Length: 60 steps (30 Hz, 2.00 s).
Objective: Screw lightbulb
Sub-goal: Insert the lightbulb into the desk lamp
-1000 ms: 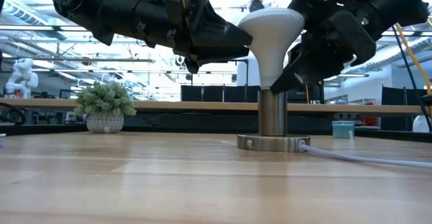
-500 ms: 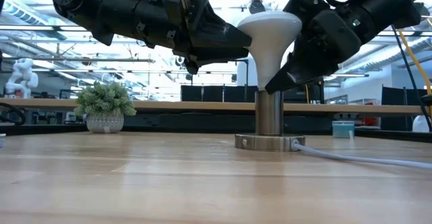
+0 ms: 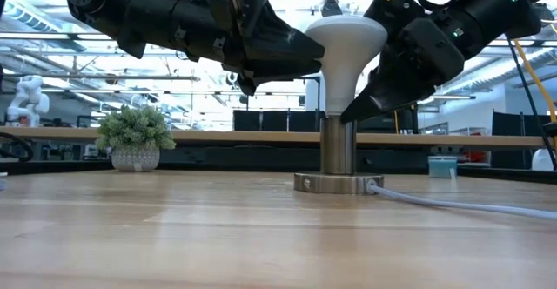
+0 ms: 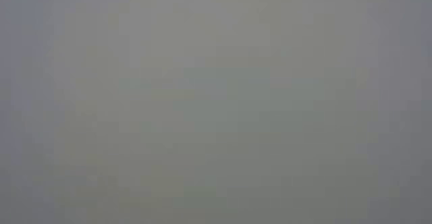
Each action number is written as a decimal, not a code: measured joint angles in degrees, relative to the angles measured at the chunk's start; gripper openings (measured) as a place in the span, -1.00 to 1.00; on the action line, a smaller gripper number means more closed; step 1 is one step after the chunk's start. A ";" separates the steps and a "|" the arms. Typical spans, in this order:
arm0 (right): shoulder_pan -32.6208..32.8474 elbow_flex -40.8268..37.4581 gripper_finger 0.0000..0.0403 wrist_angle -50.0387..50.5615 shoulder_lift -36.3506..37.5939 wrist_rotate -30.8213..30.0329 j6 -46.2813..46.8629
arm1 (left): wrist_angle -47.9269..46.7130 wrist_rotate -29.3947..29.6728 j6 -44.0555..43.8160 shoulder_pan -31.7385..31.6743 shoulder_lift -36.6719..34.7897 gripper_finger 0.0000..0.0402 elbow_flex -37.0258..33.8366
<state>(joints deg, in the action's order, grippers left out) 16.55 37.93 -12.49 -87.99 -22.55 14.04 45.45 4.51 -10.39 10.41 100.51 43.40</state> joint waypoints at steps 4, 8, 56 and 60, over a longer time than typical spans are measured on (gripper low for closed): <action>-0.50 0.00 0.28 -1.07 -0.07 0.09 0.07 | 0.50 -0.02 0.03 0.00 0.00 -0.28 0.02; -0.79 0.00 0.27 -1.15 -0.07 0.20 0.15 | -0.74 0.00 0.07 0.00 -0.02 -0.28 0.02; -0.69 0.02 0.27 32.54 23.17 0.00 12.29 | -55.73 -5.72 28.36 -31.24 -8.48 -0.48 17.39; -0.69 0.02 0.27 32.50 23.17 -0.23 11.54 | -58.46 -10.06 31.56 -36.76 -4.42 -0.49 21.85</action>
<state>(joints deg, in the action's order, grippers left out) 15.86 37.95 20.01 -64.82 -22.78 25.58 -13.01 -5.54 21.16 -26.34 96.09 65.25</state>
